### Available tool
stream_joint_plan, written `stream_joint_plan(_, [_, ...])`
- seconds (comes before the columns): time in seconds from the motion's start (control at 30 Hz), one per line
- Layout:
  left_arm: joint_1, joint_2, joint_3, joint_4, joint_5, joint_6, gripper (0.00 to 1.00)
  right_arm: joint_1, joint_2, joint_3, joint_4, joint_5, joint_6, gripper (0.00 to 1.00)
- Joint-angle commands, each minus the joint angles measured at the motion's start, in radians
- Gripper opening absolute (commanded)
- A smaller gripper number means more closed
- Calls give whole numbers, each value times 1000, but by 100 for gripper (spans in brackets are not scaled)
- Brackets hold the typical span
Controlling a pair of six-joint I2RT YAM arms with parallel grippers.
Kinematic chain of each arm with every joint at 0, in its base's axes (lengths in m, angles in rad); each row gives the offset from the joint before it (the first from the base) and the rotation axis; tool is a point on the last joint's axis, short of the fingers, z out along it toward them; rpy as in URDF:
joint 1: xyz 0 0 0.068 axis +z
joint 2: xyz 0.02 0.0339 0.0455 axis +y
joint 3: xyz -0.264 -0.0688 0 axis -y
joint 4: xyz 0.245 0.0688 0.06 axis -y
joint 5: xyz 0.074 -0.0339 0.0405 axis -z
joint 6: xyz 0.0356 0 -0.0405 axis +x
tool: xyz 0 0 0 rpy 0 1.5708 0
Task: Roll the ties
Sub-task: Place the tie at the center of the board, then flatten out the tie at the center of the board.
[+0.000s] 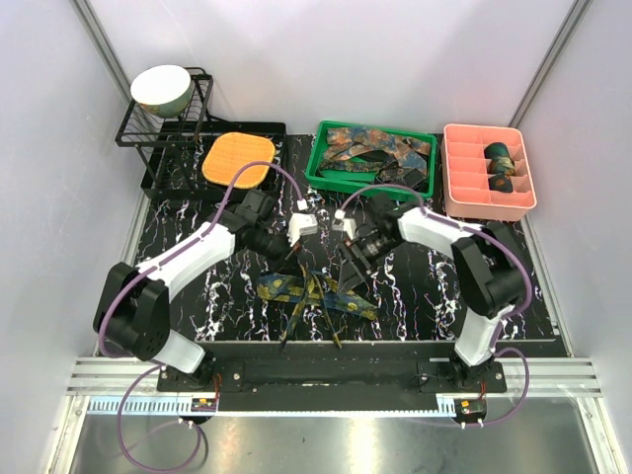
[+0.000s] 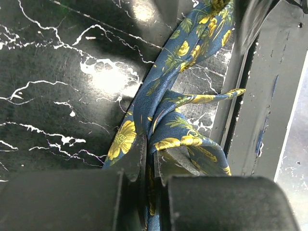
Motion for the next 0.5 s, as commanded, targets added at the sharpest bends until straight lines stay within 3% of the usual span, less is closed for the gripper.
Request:
stream_joint_plan(0.0, [1, -62, -12, 27, 49, 63, 0, 64, 36, 48, 37, -65, -27, 86])
stream_joint_plan(0.1, [2, -79, -17, 22, 38, 78, 0, 70, 32, 61, 19, -163, -31, 57])
stream_joint_plan(0.13, [7, -80, -17, 22, 40, 81, 0, 70, 23, 66, 10, -185, -37, 34])
stream_joint_plan(0.23, [31, -92, -11, 18, 46, 90, 2, 68, -49, 81, -35, -232, -40, 4])
stream_joint_plan(0.3, [53, -97, 1, 10, 58, 90, 12, 56, -115, 80, -36, -251, -10, 0])
stream_joint_plan(0.33, [70, -106, 7, 4, 64, 90, 26, 47, -135, 81, -33, -258, 24, 0])
stream_joint_plan(0.4, [93, -118, 8, 1, 76, 83, 39, 0, -189, 92, -29, -284, 58, 0])
stream_joint_plan(0.43, [122, -135, 8, -2, 81, 81, 63, -26, -206, 103, -19, -295, 94, 0])
stream_joint_plan(0.47, [140, -149, 1, -1, 90, 84, 76, -51, -223, 111, -12, -306, 114, 0])
